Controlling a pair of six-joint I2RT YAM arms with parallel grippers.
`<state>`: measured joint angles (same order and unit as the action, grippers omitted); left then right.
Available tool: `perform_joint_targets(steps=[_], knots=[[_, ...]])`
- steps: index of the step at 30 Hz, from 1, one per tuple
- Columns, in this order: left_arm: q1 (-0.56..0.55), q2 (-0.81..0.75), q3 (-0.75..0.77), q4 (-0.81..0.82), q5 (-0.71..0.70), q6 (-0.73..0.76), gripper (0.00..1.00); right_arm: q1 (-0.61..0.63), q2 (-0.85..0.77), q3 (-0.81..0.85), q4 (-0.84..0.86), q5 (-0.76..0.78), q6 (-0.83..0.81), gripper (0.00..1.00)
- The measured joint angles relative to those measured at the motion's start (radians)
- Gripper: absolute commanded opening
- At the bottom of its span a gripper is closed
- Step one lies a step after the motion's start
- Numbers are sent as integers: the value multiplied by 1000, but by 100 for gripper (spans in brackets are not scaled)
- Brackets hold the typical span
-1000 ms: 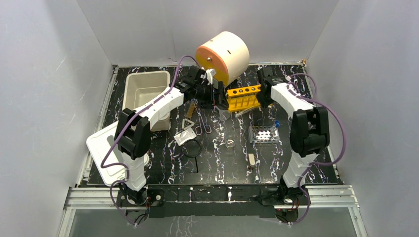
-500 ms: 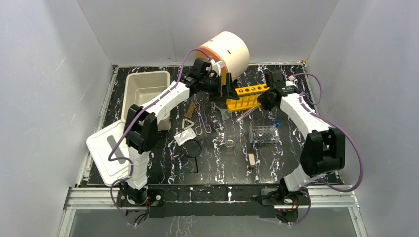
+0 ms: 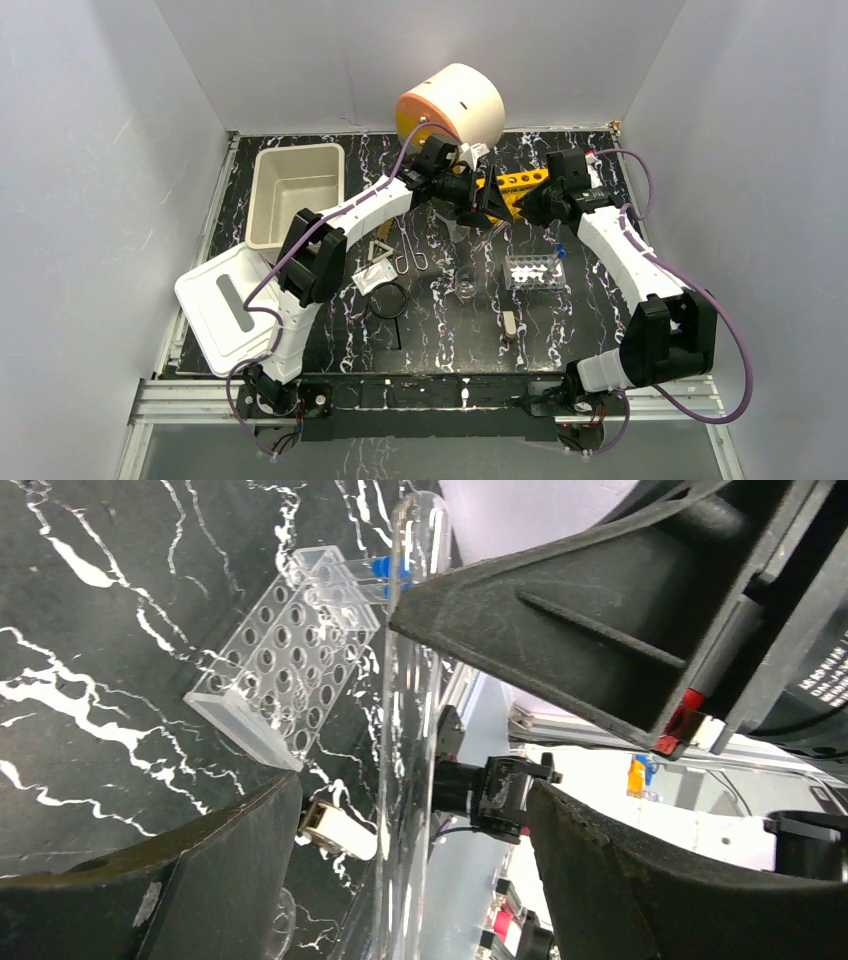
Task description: Organize the chemistry lab equipment
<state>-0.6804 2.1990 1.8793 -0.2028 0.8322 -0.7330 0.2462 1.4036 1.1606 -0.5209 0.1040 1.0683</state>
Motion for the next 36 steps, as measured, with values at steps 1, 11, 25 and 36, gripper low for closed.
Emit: perform_joint_targets(steps=[1, 11, 25, 36], knots=[[0, 0, 0, 17, 10, -12, 78, 0, 0, 0, 4, -5, -1, 25], [3, 0, -36, 83, 48, -87, 46, 0, -3, -30, 95, -84, -23, 27], [0, -5, -25, 29, 12, -14, 16, -6, -2, -45, 197, -202, -104, 57], [32, -162, -75, -31, -171, 53, 17, -5, -2, -41, 332, -380, -248, 82]])
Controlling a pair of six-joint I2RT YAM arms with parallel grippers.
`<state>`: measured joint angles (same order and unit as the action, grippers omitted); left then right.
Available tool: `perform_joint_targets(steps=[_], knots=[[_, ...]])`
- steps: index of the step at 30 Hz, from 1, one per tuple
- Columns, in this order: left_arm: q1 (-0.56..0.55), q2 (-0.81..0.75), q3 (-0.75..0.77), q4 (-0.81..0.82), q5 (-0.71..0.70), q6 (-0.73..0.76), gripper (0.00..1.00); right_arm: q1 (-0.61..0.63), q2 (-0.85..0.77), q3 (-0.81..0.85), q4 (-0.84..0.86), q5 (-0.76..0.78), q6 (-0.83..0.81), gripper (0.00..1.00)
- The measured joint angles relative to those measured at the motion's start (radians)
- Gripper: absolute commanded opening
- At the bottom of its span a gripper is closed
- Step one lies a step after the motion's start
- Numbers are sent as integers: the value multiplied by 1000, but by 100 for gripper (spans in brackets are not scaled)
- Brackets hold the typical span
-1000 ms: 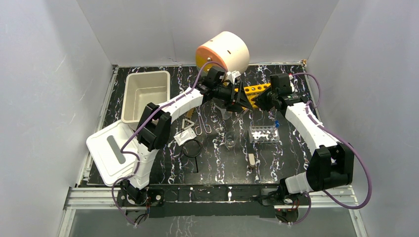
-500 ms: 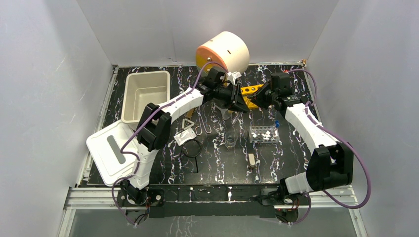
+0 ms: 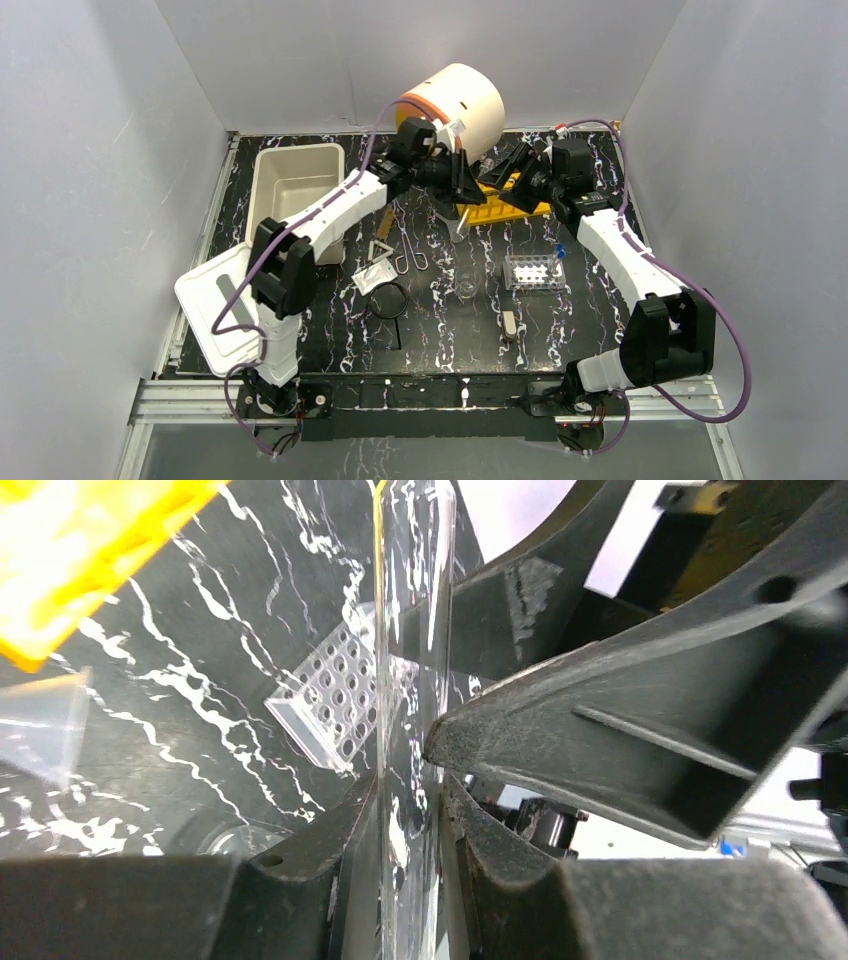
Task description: Organize the chemistry lab equipment
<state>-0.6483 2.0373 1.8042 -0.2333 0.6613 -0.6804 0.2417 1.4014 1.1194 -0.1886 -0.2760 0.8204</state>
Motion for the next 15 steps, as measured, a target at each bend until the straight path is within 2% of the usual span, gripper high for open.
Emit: perform_joint_targets(steps=[7, 11, 15], knots=[[60, -118, -24, -3, -114, -2, 18, 3, -2, 18, 137, -165, -81, 84], [108, -121, -24, -9, -171, -24, 19, 13, 8, 48, 142, -221, -138, 84], [132, -121, -23, -11, -224, -56, 19, 81, 45, 114, 139, -236, -182, 85]])
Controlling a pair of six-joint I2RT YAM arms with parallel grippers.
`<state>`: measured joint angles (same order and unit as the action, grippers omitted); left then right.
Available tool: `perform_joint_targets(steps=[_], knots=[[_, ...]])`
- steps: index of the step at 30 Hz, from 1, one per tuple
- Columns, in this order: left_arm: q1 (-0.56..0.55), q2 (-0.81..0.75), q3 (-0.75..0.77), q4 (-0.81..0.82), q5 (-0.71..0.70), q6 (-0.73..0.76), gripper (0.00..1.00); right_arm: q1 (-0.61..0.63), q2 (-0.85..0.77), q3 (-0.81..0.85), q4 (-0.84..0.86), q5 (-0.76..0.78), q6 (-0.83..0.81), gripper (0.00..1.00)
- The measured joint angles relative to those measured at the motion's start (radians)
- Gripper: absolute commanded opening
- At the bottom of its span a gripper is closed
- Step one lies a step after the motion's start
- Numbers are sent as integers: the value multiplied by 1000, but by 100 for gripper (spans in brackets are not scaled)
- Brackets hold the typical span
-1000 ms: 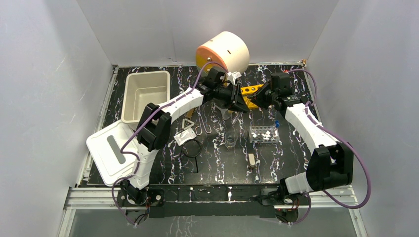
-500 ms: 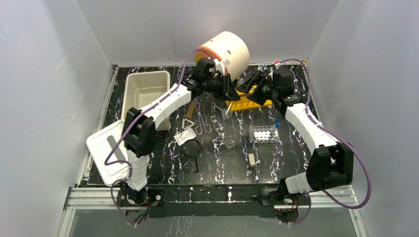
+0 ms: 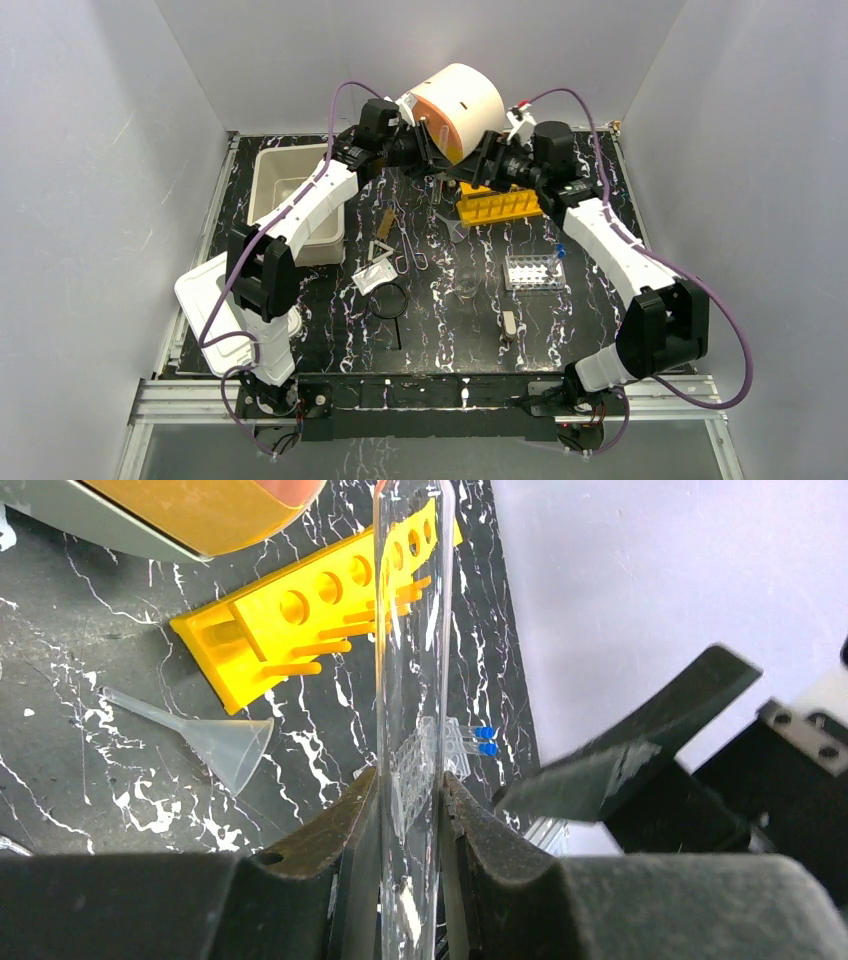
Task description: Organize the chemistry lab equipment
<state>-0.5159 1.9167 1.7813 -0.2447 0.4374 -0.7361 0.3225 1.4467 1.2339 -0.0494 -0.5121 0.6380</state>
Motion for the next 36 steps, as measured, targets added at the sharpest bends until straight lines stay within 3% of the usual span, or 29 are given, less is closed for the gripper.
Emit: perform_joint_targets(steps=[6, 10, 22, 28, 32, 36], knots=[[0, 0, 0, -4, -37, -55, 19, 130, 54, 19, -8, 31, -11, 85], [0, 0, 0, -3, -44, -85, 19, 152, 96, 26, -8, 61, 4, 80], [6, -30, -33, -3, -60, -123, 22, 152, 165, 52, 84, 78, 100, 40], [19, -69, -50, -2, -56, -129, 40, 155, 166, 51, 129, 37, 118, 32], [32, -97, -66, 3, -37, -128, 62, 155, 167, 51, 129, 18, 105, 30], [62, -123, -88, 11, 28, -128, 73, 152, 167, 51, 122, -20, 32, 30]])
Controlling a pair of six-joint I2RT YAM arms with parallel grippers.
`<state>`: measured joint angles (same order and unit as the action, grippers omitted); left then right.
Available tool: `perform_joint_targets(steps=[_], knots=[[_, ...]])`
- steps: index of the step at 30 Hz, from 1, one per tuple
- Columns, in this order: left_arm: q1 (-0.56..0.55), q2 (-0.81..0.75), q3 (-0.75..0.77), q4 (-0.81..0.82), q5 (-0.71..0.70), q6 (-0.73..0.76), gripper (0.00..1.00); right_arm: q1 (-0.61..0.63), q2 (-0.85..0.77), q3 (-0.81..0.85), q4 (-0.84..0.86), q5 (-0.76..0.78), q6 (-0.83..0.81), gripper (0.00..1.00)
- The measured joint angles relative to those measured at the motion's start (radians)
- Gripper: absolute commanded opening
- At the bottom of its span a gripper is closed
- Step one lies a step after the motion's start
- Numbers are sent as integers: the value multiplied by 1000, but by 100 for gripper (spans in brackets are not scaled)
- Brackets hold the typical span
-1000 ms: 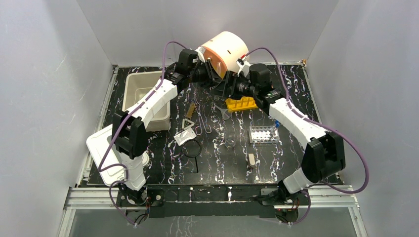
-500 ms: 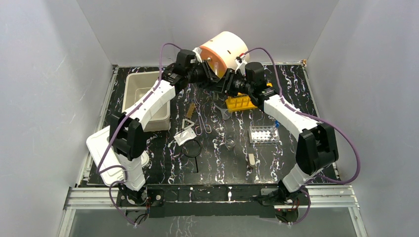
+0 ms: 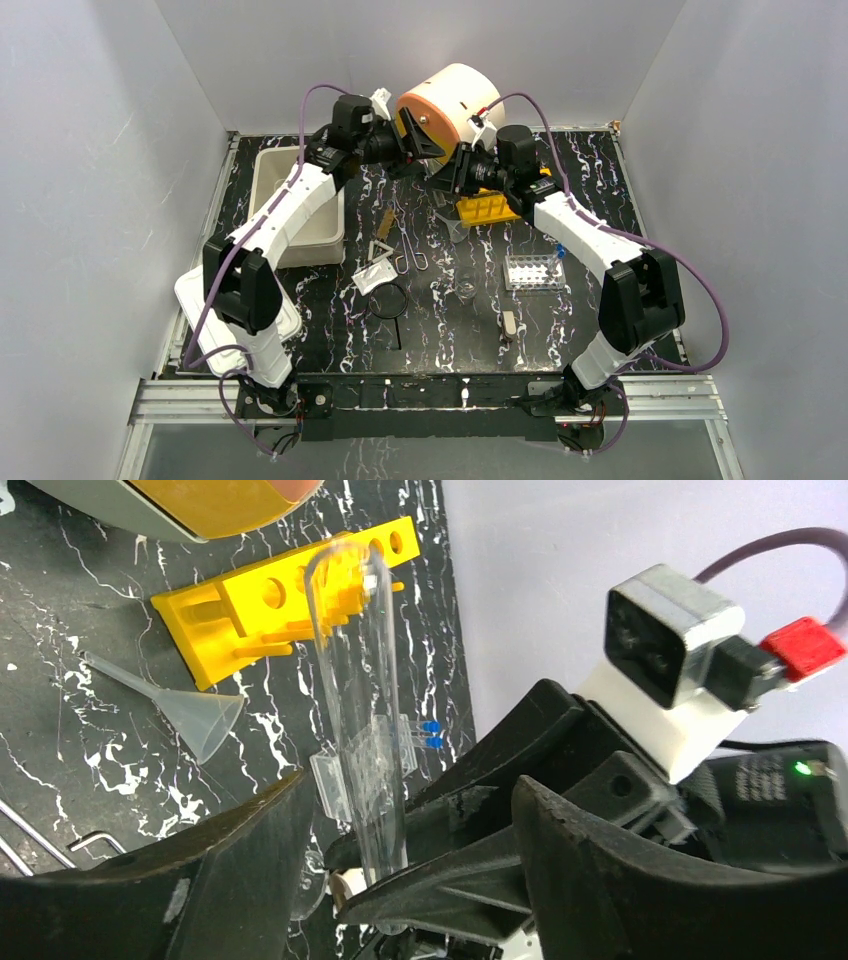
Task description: Organize the chemistry lab equipment
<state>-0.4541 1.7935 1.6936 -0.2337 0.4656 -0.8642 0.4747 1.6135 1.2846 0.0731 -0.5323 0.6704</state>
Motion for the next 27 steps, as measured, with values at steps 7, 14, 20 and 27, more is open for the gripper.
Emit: perform_joint_targets(steps=[7, 14, 20, 27], knots=[[98, -32, -35, 10, 159, 1, 80, -18, 2, 11, -76, -122, -149, 29], [168, -54, -87, 18, 290, -40, 79, -23, 38, 104, -175, -244, -258, 28], [190, -55, -133, 100, 388, -111, 66, -23, 90, 171, -270, -318, -344, 26], [190, -55, -164, 122, 444, -115, 42, -23, 122, 222, -373, -362, -425, 27]])
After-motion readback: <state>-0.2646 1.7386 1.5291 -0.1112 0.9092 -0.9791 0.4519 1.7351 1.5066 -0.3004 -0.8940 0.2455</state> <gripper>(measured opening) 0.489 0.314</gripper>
